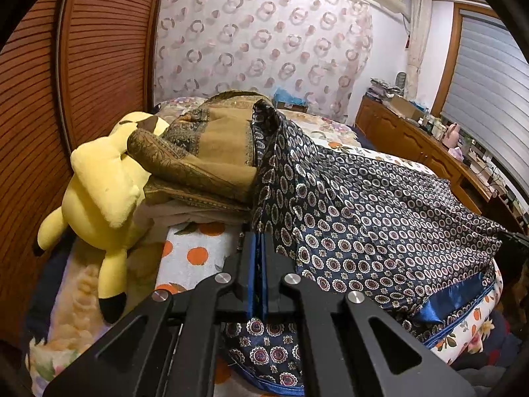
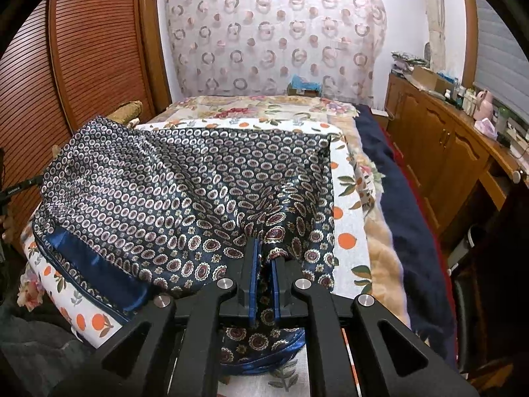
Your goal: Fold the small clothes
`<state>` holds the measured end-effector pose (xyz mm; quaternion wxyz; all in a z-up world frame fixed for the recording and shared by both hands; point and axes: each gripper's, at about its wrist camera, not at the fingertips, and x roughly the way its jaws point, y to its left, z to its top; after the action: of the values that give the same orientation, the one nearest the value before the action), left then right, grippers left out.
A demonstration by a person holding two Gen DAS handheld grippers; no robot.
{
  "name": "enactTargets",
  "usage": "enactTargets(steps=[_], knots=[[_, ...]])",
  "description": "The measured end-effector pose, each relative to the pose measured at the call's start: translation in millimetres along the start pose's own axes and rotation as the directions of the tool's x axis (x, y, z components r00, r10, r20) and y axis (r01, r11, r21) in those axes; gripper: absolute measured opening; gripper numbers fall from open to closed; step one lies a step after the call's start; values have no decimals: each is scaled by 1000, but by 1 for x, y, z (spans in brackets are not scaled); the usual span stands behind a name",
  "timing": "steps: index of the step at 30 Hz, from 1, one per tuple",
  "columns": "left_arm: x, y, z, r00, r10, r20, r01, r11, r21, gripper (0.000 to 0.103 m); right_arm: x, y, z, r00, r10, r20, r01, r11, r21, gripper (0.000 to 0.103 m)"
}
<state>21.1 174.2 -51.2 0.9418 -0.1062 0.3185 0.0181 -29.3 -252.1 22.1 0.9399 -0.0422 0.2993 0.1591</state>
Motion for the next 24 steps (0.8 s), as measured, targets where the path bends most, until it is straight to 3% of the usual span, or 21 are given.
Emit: enactTargets(steps=[1, 3, 7, 9, 11, 14, 24], knots=[[-1, 0, 0, 1000, 1, 3, -1, 1000, 2, 17, -2, 1, 1, 1000, -5, 5, 5, 1000, -4, 20], [-3, -2, 1, 1000, 0, 13, 0, 1000, 4, 39, -9, 2, 1, 1000, -15, 26, 15, 1000, -13, 32], [-2, -2, 2, 1000, -6, 9, 6, 1000, 6, 49, -19, 5, 2, 998, -39, 53, 40, 999, -27, 42], [0, -4, 2, 1000, -3, 9, 3, 1000, 8, 69, -23, 8, 2, 997, -35, 68, 37, 999, -27, 43], [0, -4, 1, 1000, -12, 10, 12, 1000, 5, 78, -25, 12, 2, 997, -17, 78, 19, 999, -28, 45], [3, -5, 0, 1000, -4, 1, 4, 1000, 7, 78, -24, 21, 0, 996, 24, 85, -21, 999, -45, 51], [9, -5, -5, 1000, 21, -16, -21, 1000, 10, 78, 19, 63, -6, 991, 133, 22, -130, 987, -91, 53]])
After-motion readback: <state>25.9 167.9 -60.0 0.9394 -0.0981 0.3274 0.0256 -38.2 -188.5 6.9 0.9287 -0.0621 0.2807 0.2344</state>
